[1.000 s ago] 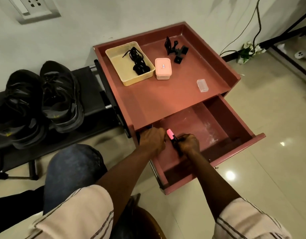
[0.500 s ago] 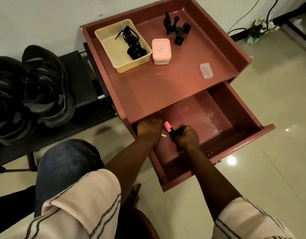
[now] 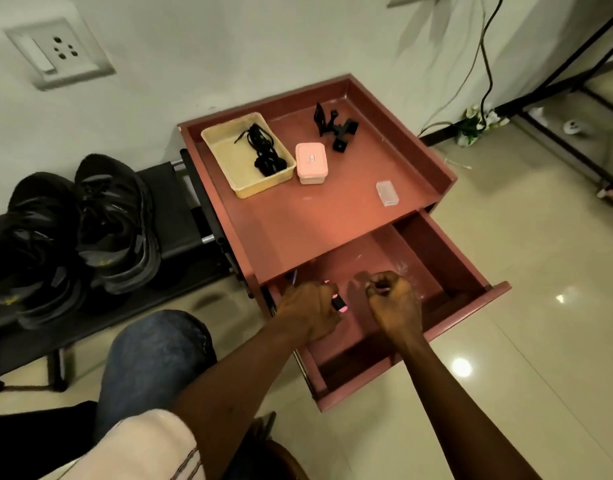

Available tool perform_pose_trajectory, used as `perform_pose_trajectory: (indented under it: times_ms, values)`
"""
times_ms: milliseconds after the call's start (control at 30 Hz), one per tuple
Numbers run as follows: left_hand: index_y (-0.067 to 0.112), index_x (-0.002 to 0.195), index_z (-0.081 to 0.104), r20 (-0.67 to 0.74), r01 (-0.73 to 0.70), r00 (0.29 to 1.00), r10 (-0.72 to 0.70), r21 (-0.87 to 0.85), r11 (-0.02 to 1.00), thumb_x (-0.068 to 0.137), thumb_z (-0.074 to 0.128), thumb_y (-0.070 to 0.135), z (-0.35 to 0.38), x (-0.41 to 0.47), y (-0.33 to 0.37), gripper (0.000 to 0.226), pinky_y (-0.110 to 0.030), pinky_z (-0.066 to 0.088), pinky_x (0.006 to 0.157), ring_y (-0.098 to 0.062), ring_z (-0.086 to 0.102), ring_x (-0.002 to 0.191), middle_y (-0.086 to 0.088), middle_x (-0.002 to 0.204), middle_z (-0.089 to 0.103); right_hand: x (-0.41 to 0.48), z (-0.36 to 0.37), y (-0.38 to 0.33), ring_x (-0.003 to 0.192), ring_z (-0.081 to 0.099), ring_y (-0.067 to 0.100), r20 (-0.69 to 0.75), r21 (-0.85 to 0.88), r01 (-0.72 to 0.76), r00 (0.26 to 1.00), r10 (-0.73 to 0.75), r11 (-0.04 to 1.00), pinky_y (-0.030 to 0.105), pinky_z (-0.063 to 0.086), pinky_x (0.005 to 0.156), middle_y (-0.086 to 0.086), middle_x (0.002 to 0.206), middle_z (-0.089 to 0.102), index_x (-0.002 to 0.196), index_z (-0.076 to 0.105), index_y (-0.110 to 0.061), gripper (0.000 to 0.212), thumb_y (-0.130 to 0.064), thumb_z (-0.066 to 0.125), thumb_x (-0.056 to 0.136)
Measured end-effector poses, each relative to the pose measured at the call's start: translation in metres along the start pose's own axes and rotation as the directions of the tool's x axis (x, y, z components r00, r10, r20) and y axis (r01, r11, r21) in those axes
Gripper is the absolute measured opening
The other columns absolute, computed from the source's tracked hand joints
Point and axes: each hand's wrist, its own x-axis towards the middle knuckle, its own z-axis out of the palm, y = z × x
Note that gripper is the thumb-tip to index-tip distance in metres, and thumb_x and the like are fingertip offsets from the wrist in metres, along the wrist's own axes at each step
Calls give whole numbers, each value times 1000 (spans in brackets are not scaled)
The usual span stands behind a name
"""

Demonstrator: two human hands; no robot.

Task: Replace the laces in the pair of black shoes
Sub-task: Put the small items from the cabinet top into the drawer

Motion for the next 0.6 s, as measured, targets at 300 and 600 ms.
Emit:
perform_pose_trajectory:
  times_ms: [300, 600]
  values:
    - [23, 126, 65, -426, -187, 891, 156, -30, 982, 94, 62, 32, -96, -1, 3, 33, -41, 44, 102, -24, 55, 119, -1, 126, 66, 41, -32, -53, 104, 67, 26, -146, -27, 111, 983, -114, 993, 33, 52, 91, 4, 110, 71, 105, 72, -22, 14, -24, 71, 91]
    - [23, 162, 14, -280, 42, 959, 39, 279, 959, 82, 73, 60, -178, 114, -11, 106, -60, 22, 120, -34, 24, 154, -14, 169, 19, 114, -34, -96, 120, 59, 39, -195, -259, 109, 967, -163, 960, 49, 51, 101, 14, 143, 48, 137, 57, -8, 55, -37, 71, 93]
